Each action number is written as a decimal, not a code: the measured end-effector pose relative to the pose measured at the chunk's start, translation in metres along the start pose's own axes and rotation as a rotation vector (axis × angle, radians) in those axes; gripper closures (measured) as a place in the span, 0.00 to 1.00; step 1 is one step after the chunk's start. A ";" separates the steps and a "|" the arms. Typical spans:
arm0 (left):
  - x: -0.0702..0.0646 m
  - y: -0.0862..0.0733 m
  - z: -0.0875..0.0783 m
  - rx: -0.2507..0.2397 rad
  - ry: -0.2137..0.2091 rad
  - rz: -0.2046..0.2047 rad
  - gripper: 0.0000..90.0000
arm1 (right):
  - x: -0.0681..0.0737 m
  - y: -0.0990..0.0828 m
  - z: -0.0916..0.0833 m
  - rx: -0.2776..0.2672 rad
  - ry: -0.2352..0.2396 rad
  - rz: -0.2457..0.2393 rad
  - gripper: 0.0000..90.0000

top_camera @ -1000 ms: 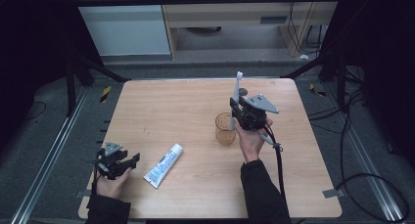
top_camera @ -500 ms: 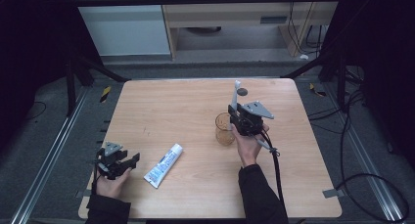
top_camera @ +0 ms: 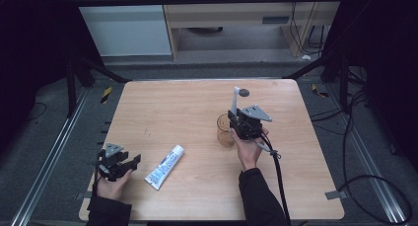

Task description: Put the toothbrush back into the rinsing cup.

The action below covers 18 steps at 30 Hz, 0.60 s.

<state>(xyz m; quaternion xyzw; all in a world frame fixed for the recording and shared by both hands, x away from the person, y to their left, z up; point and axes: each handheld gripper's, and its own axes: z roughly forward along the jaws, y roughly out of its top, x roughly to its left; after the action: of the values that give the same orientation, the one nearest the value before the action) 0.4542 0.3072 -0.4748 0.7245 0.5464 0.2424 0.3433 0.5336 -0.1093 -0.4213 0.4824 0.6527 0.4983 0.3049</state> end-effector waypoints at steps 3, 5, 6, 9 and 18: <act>0.000 0.000 0.000 -0.001 0.000 0.000 0.51 | 0.000 -0.001 0.001 0.011 -0.003 -0.005 0.75; 0.000 0.000 0.000 -0.001 0.000 0.000 0.51 | 0.001 -0.001 0.001 0.017 -0.003 -0.010 0.75; 0.000 0.000 0.000 -0.001 0.000 0.000 0.51 | 0.001 -0.001 0.001 0.020 -0.005 -0.011 0.75; 0.000 0.000 0.000 0.000 -0.001 0.002 0.51 | 0.000 -0.002 0.002 0.034 -0.008 -0.013 0.75; 0.000 0.000 0.000 0.000 -0.001 0.002 0.51 | -0.003 -0.005 0.001 0.040 -0.008 -0.002 0.75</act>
<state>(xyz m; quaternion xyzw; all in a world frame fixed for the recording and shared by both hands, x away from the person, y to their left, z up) 0.4541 0.3067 -0.4748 0.7252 0.5456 0.2423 0.3432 0.5338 -0.1118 -0.4271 0.4897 0.6619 0.4829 0.2981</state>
